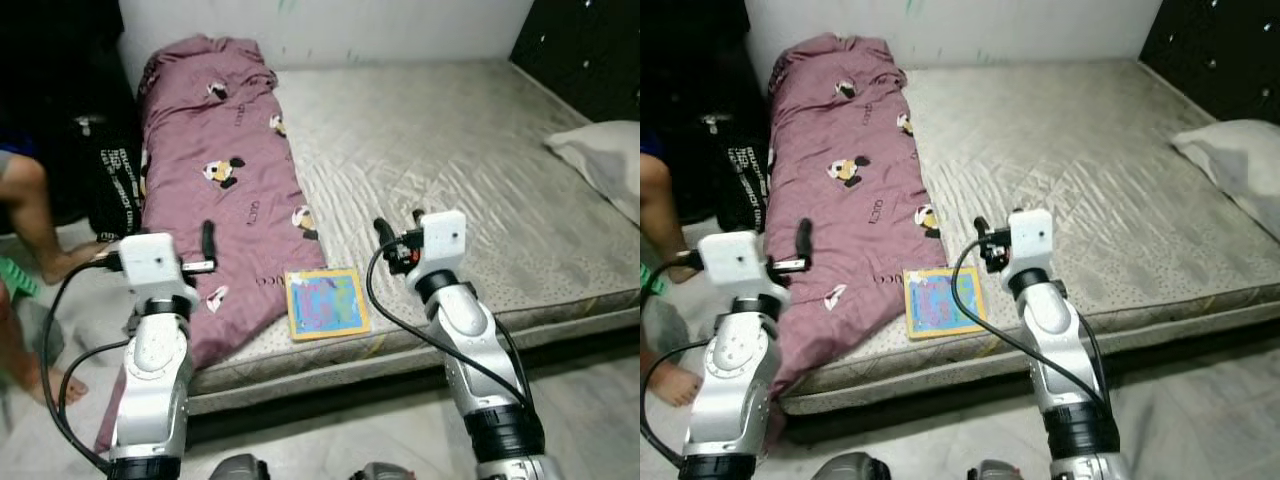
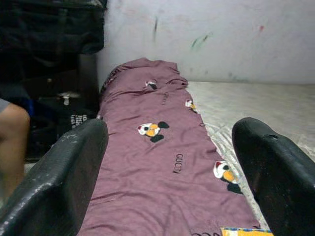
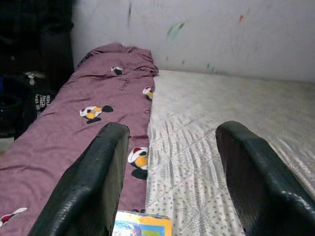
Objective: Clean up the room
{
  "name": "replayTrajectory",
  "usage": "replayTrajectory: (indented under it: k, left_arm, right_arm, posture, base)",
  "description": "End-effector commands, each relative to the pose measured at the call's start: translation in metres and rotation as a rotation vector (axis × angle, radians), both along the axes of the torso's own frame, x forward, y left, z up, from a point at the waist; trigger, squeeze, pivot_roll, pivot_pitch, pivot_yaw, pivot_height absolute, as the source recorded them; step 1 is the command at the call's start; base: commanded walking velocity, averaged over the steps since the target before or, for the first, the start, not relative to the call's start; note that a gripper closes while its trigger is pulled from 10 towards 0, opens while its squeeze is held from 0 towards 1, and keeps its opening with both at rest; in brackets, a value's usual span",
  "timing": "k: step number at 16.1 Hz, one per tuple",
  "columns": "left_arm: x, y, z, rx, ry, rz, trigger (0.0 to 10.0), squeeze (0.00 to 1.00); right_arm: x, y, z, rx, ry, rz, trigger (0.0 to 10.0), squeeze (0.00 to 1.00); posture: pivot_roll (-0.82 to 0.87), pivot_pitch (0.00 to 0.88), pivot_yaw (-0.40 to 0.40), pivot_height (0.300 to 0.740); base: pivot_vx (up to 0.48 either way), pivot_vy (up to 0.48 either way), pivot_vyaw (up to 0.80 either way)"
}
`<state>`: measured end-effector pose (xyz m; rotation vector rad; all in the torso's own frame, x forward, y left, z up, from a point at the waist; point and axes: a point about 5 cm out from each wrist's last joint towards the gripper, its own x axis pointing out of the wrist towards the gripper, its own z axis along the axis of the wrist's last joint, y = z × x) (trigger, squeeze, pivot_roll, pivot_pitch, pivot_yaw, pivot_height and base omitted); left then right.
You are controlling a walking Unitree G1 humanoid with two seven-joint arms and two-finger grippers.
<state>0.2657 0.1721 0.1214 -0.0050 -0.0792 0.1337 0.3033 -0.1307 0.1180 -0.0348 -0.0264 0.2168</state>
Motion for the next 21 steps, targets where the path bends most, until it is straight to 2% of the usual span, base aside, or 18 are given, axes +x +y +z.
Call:
replayTrajectory:
  k: [1, 2, 10, 16, 21]
  left_arm:
    - [-0.0018, 0.0008, 0.0029, 0.008, -0.01, 0.007, 10.0, 0.0]
    - [-0.0025, 0.0009, 0.0025, 0.011, -0.009, 0.006, 10.0, 0.0]
    - [-0.0024, 0.0013, 0.0014, 0.012, 0.004, 0.002, 10.0, 0.0]
    - [0.0007, 0.0007, 0.0039, 0.009, 0.0, -0.008, 10.0, 0.0]
    - [0.0013, 0.0008, 0.0033, -0.006, 0.002, -0.001, 10.0, 0.0]
  right_arm:
    - [0.0015, -0.0027, 0.0035, -0.001, -0.011, -0.012, 10.0, 0.0]
    - [0.0012, -0.0016, 0.0021, -0.002, -0.005, -0.011, 10.0, 0.0]
    - [0.0013, 0.0001, 0.0002, 0.005, 0.007, -0.013, 10.0, 0.0]
    - [0.0056, -0.0015, 0.0057, 0.006, -0.017, -0.023, 10.0, 0.0]
    - [0.0071, -0.0026, 0.006, 0.003, -0.013, -0.027, 10.0, 0.0]
  posture:
    - [-0.02, 0.022, -0.027, 0.74]
    - [-0.02, 0.022, -0.027, 0.74]
    - [-0.02, 0.029, -0.027, 0.74]
    - [-0.02, 0.034, -0.017, 0.74]
    - [-0.03, 0.032, -0.02, 0.74]
  base:
    - [0.0, 0.0, 0.0]
    - [0.0, 0.0, 0.0]
    - [0.0, 0.0, -0.8]
    - [0.0, 0.0, -0.16]
    - [0.0, 0.0, -0.74]
